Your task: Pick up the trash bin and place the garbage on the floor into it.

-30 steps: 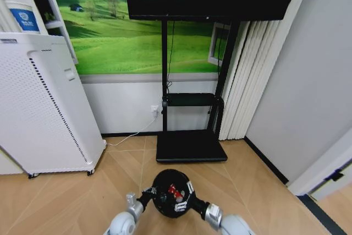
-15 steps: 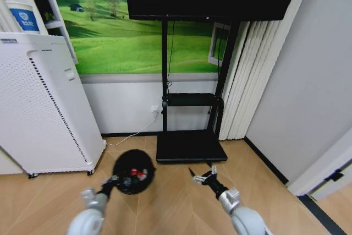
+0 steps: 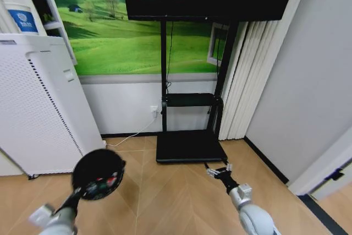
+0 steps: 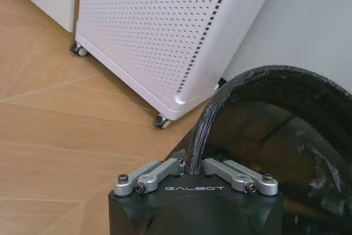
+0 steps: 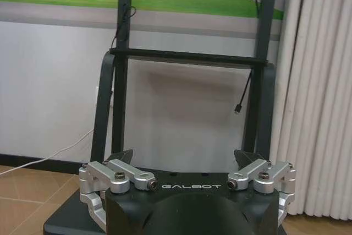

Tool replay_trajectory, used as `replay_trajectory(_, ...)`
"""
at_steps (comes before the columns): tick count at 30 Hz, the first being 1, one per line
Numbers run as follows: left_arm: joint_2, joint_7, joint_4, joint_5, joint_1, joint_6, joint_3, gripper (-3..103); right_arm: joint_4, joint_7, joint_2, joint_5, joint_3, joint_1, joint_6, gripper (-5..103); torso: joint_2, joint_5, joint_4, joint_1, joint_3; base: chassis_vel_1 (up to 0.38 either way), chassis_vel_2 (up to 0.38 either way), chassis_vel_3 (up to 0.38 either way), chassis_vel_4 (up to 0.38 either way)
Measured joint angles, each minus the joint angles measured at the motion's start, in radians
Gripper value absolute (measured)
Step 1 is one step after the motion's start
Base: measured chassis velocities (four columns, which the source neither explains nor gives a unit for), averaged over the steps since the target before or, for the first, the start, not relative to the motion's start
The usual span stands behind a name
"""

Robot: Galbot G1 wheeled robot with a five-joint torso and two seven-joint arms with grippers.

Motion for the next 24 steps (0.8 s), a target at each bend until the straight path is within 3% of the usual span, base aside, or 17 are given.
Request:
replay_trajectory(1, 0.000, 0.000, 0.000, 0.000, 0.000, 0.000, 0.000, 2, 0.000, 0.000, 0.000, 0.000, 0.000, 0.000, 0.000, 100, 0.000, 0.0000, 0.0000, 0.000, 0.000, 0.000, 0.000, 0.000, 0.000)
replay_trajectory(2, -0.006, 0.061, 0.012, 0.020, 0.033, 0.000, -0.047, 2, 0.000, 0.004, 0.006, -0.005, -0.001, -0.004, -0.001, 100, 0.000, 0.0021, -0.0005, 0.000, 0.000, 0.000, 0.000, 0.000, 0.000)
replay_trajectory(3, -0.006, 0.061, 0.012, 0.020, 0.033, 0.000, -0.047, 2, 0.000, 0.004, 0.006, -0.005, -0.001, -0.004, -0.001, 100, 0.000, 0.0021, -0.0005, 0.000, 0.000, 0.000, 0.000, 0.000, 0.000)
replay_trajectory(5, -0.008, 0.159, 0.036, 0.045, 0.082, 0.002, -0.125, 2, -0.001, 0.006, 0.010, -0.008, -0.008, -0.005, -0.001, 100, 0.000, -0.0004, -0.0001, 0.000, 0.000, 0.000, 0.000, 0.000, 0.000)
replay_trajectory(7, -0.007, 0.202, 0.048, 0.044, 0.111, 0.004, -0.181, 2, -0.009, 0.008, 0.013, -0.010, -0.012, -0.003, -0.001, 100, 0.000, 0.0011, -0.0001, 0.000, 0.000, 0.000, 0.000, 0.000, 0.000)
replay_trajectory(15, -0.001, 0.315, 0.091, 0.052, 0.195, 0.009, -0.279, 2, -0.035, 0.016, 0.027, -0.012, -0.013, 0.006, 0.001, 100, 0.000, 0.0008, -0.0004, 0.000, 0.000, 0.000, 0.000, 0.000, 0.000)
replay_trajectory(20, -0.009, 0.454, 0.169, 0.049, 0.277, 0.014, -0.328, 2, -0.068, 0.026, 0.041, -0.012, -0.017, 0.032, 0.003, 100, 0.000, 0.0007, -0.0002, 0.000, 0.000, 0.000, 0.000, 0.000, 0.000)
replay_trajectory(24, -0.029, 0.436, 0.165, 0.001, 0.313, 0.025, -0.332, 2, -0.076, 0.029, 0.044, -0.014, -0.023, 0.034, 0.002, 100, 0.000, 0.0005, -0.0006, 0.000, 0.000, 0.000, 0.000, 0.000, 0.000)
